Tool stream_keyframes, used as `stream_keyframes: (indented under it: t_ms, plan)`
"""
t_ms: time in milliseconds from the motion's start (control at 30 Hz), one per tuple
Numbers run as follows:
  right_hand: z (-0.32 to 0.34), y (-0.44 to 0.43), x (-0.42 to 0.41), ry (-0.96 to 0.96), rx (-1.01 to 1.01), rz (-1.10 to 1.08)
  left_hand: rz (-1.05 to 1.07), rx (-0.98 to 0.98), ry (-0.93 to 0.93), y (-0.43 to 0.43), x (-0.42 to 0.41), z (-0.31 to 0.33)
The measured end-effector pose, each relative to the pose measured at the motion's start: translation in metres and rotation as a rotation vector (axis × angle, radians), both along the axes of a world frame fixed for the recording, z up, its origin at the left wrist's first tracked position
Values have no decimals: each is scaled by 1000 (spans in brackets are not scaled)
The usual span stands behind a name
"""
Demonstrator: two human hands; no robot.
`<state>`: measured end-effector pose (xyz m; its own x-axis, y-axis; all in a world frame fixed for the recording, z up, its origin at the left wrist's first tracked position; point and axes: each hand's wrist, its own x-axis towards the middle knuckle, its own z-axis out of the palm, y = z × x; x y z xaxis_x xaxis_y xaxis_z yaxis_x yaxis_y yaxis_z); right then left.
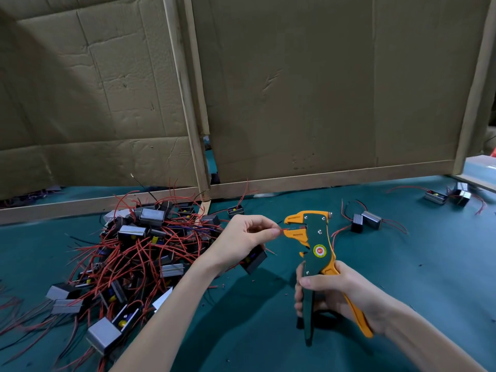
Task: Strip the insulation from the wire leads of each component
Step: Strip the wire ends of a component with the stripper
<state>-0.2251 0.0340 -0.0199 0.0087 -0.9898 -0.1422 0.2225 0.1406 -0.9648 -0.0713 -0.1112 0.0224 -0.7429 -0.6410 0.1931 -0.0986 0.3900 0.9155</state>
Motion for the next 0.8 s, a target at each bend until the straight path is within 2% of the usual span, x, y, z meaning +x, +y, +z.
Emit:
stream_keyframes:
  t_ms: [333,667,800]
  plan:
    - [3,-5,-1,50,-3,40,-18,-31,-66,0,5,11]
    - [29,-47,14,161,-82,118,114,20,-5,-26,33,26]
    - [15,-45,19,111,-82,97,70,34,-43,-30,36,24]
